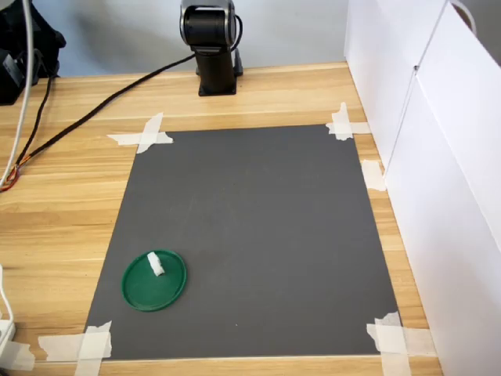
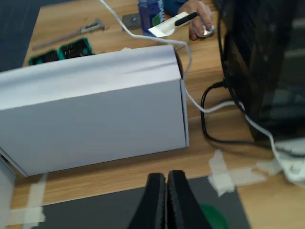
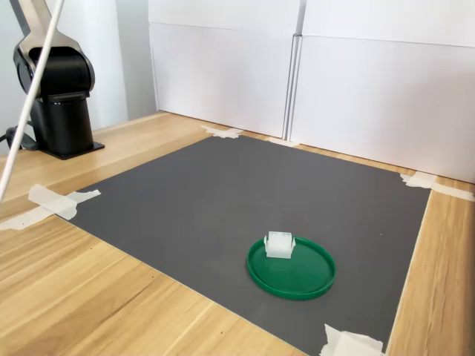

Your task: Grasp a white terminal and put it in the green lid.

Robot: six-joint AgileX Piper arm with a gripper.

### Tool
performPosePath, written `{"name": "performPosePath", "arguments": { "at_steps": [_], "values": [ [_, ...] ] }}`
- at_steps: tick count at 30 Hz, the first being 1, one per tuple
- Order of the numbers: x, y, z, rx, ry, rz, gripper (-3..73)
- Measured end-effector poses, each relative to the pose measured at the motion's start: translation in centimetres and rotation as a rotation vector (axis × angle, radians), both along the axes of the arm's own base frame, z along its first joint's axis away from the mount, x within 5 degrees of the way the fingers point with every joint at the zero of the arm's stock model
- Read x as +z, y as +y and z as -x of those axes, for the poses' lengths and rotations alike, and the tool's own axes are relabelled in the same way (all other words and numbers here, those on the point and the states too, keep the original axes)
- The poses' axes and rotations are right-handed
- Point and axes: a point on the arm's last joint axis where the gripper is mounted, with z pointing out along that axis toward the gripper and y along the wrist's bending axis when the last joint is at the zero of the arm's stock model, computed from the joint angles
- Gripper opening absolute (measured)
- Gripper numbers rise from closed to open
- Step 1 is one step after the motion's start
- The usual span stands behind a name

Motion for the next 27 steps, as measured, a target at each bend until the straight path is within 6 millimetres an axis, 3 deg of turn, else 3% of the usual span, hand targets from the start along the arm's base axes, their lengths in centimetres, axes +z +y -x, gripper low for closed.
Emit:
{"name": "performPosePath", "arguments": {
  "at_steps": [5,11,14,27],
  "values": [
    [-4.8,0.6,5.1,-0.02,-0.006,-0.113,-2.0],
    [-11.0,0.9,8.0,-0.025,0.054,-0.131,-2.0],
    [-13.1,1.1,9.3,-0.024,0.067,-0.132,-2.0],
    [-16.3,1.5,12.2,-0.016,0.037,-0.124,-2.1]
  ]
}}
